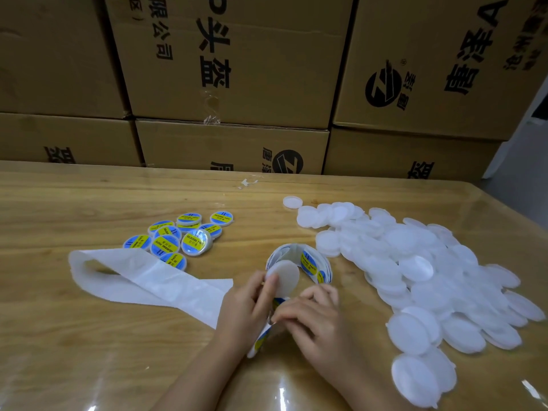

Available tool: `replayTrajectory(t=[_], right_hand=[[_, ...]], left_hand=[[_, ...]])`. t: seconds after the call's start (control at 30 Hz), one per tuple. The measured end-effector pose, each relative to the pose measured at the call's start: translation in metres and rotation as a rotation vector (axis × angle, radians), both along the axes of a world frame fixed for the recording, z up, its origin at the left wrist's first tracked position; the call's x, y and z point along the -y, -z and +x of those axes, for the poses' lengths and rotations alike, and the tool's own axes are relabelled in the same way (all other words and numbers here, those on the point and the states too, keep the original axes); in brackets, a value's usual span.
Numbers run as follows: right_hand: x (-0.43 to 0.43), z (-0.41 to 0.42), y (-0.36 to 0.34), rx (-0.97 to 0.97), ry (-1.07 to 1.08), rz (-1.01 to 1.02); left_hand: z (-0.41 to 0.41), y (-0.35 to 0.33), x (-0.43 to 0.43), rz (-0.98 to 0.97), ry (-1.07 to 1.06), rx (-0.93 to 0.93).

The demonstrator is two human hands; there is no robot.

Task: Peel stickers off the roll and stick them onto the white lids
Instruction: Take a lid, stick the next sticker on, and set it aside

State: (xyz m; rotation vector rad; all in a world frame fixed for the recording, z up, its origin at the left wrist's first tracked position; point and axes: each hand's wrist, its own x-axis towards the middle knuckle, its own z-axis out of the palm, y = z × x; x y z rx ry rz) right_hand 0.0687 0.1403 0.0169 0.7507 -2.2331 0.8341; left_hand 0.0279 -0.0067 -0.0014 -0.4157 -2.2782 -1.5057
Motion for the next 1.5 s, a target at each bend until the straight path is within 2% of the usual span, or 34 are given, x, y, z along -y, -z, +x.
replayTrajectory(t=[0.1, 0.3, 0.43, 0.67, 0.8, 1.0, 1.07, 1.17, 1.23, 1.33, 1.5], right_hand=[[0.003, 0.002, 0.000, 0.008, -0.071, -0.016], [0.005, 0.003, 0.001, -0.012, -0.122, 0.020], [0.004, 0.002, 0.003, -0.060, -0.152, 0.155], [0.006, 0.005, -0.002, -0.088, -0.152, 0.125], [0.005, 0.006, -0.002, -0.151, -0.096, -0.008], [0.002, 0.003, 0.002, -0.163, 0.040, -0.245], [0.001, 0.002, 0.000, -0.093, 0.086, -0.377], [-0.003, 0.001, -0.002, 0.173, 0.162, -0.722], [-0.007, 0.000, 0.000, 0.293, 0.203, -0.850], [-0.008, -0.002, -0.002, 0.366, 0.239, -0.920], [-0.007, -0.003, -0.003, 0.391, 0.246, -0.913]], left_hand=[[0.001, -0.001, 0.000, -0.105, -0.027, -0.070], [-0.003, -0.003, 0.001, -0.202, -0.092, -0.064], [-0.002, -0.005, 0.002, -0.196, -0.097, -0.065], [-0.002, 0.000, 0.004, -0.206, -0.079, -0.075], [-0.006, 0.003, 0.004, -0.175, -0.070, -0.053], [-0.007, 0.002, 0.005, -0.019, -0.001, 0.044], [-0.006, 0.000, 0.005, 0.062, 0.026, 0.093], [-0.007, -0.008, 0.008, 0.318, 0.077, 0.262], [-0.008, -0.014, 0.011, 0.438, 0.135, 0.339], [-0.006, -0.019, 0.012, 0.470, 0.242, 0.359], [-0.002, -0.021, 0.006, 0.428, 0.310, 0.402]])
